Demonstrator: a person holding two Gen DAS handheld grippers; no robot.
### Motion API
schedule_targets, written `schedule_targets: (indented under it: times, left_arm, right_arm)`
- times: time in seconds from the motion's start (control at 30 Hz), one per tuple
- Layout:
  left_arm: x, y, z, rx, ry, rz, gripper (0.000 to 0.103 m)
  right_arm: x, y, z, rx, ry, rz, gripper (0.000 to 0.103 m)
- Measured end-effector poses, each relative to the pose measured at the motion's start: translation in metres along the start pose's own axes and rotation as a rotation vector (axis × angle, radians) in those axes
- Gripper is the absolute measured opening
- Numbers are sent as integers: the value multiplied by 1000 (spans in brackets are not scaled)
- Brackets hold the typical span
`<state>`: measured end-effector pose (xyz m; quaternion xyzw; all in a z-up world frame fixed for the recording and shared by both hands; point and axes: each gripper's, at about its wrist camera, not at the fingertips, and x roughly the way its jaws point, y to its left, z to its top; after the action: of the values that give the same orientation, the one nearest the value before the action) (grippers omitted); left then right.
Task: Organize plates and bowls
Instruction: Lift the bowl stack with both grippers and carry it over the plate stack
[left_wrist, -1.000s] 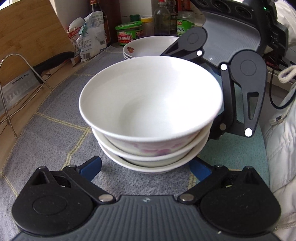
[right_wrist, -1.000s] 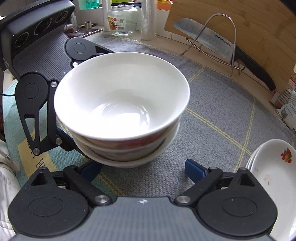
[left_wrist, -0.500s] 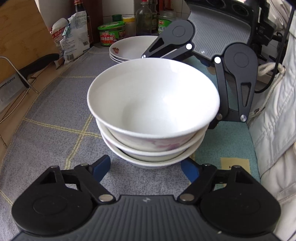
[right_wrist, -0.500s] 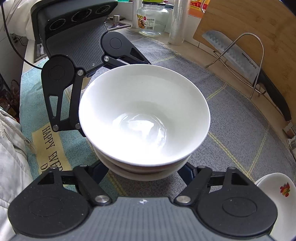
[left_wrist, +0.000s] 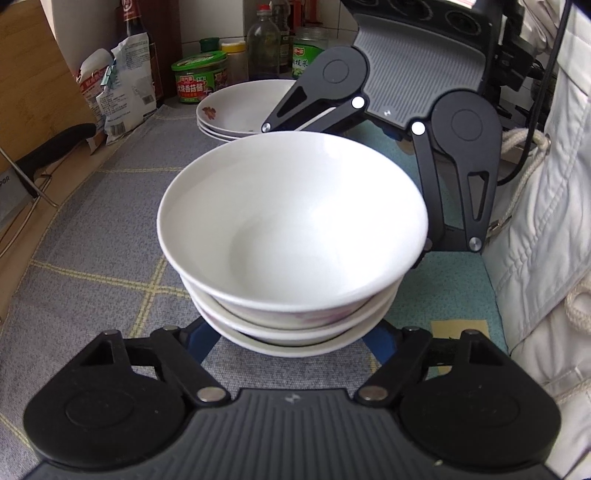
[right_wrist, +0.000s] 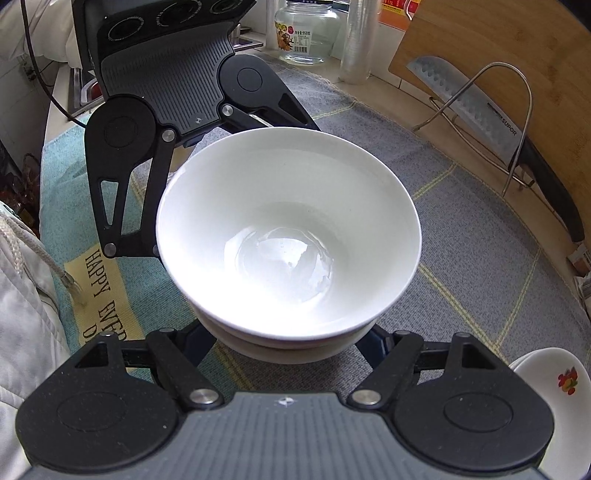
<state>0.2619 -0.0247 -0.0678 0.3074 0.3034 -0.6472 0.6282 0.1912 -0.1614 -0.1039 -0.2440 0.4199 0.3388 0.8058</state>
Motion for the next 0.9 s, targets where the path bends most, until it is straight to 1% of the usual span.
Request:
schedule_targets:
  times: [0.43, 0.9]
  left_arm:
    - [-7, -10, 7, 15, 14, 50, 81]
    - [-7, -31, 28, 5, 43, 86, 81]
  right_arm:
    - [-8, 5, 0, -26, -16, -17, 83]
    - [-31, 4, -9, -53, -35, 3, 83]
